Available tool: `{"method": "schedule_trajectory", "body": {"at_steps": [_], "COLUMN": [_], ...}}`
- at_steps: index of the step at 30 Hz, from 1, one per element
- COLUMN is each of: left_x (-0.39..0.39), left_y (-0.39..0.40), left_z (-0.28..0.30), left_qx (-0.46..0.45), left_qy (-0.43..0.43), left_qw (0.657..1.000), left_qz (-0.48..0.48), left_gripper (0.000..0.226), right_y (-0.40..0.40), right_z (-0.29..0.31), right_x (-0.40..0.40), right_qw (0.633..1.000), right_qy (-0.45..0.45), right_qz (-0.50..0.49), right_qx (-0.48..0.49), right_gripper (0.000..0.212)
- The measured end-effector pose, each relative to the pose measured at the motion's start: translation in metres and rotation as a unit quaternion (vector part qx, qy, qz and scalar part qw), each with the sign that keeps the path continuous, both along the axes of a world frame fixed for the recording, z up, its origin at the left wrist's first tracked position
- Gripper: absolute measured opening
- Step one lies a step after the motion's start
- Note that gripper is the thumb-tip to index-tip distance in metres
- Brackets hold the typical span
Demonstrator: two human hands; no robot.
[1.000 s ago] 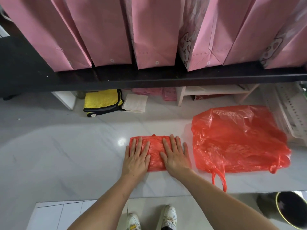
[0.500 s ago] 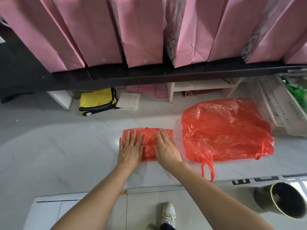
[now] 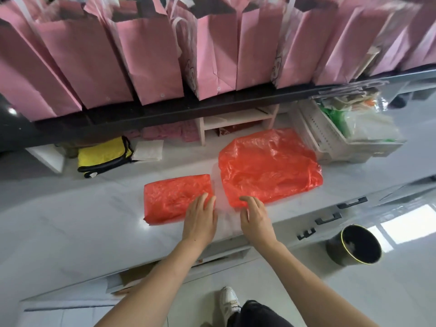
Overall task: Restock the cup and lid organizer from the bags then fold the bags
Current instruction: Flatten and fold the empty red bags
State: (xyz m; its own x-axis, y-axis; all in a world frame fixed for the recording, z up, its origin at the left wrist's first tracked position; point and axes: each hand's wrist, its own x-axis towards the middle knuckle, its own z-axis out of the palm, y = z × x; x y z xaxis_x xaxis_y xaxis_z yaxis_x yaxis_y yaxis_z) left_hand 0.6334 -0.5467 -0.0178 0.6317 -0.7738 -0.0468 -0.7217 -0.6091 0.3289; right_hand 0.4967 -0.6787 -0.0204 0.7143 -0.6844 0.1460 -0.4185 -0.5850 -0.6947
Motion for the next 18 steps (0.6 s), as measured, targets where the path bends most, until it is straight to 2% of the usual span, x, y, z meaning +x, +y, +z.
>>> {"method": "schedule_trajectory", "body": {"at_steps": [8, 18], "left_x": [-0.052, -0.097], "left_y": [-0.058, -0.167], "left_z": [0.016, 0.023], "left_qx": [-0.025, -0.001], "left_qy": [-0.012, -0.030], "left_qw": [0.998, 0.998], "left_qz": [-0.051, -0.047], "left_gripper": [0.038, 0.035], "right_y": [-0.057, -0.204], "right_z": [0.014, 0.014], "right_x": [-0.046, -0.081], "right_qw": [0.997, 0.994], "right_qy": [-0.028, -0.025], "right_qz": [-0.072, -0.100], "right_qx": [0.023, -0.018], "right_gripper": [0.028, 0.027]}}
